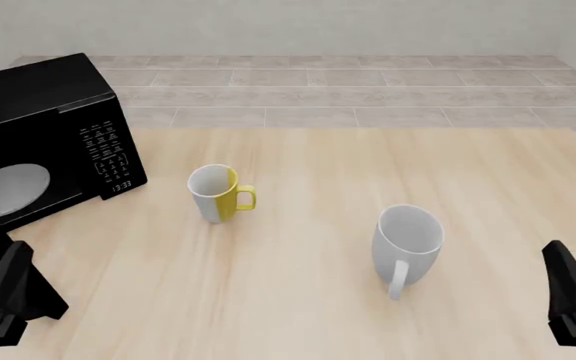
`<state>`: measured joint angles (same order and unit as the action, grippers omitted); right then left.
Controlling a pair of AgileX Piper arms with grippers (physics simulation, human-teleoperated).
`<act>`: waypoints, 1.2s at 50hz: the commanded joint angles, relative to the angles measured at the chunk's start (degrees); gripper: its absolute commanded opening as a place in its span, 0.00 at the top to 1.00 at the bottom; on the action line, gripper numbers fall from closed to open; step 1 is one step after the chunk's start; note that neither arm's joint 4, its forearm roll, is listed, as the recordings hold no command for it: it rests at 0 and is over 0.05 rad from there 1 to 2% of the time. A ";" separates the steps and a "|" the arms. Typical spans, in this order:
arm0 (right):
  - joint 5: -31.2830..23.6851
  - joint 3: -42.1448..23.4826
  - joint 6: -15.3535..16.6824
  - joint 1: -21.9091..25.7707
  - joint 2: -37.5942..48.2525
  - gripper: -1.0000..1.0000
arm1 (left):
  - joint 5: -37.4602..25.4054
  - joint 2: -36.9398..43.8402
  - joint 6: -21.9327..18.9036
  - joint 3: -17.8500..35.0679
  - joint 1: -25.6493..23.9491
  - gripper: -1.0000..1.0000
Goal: Close the microwave.
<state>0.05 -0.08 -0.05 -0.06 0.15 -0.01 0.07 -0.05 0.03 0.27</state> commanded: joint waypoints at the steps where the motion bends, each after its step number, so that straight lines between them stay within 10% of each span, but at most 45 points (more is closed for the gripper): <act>1: -0.08 -0.38 0.13 -0.61 0.18 0.00 | -0.44 0.13 0.23 0.09 1.35 0.00; 36: 1.82 0.07 1.57 -1.85 3.10 0.00 | 2.87 6.22 0.41 -0.02 7.87 0.00; 60: 1.10 -0.38 2.45 -4.11 1.79 0.00 | 32.94 38.99 -1.07 -0.03 9.10 0.00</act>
<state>1.60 -0.16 2.03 -3.32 2.56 22.44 27.05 -1.36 0.05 8.90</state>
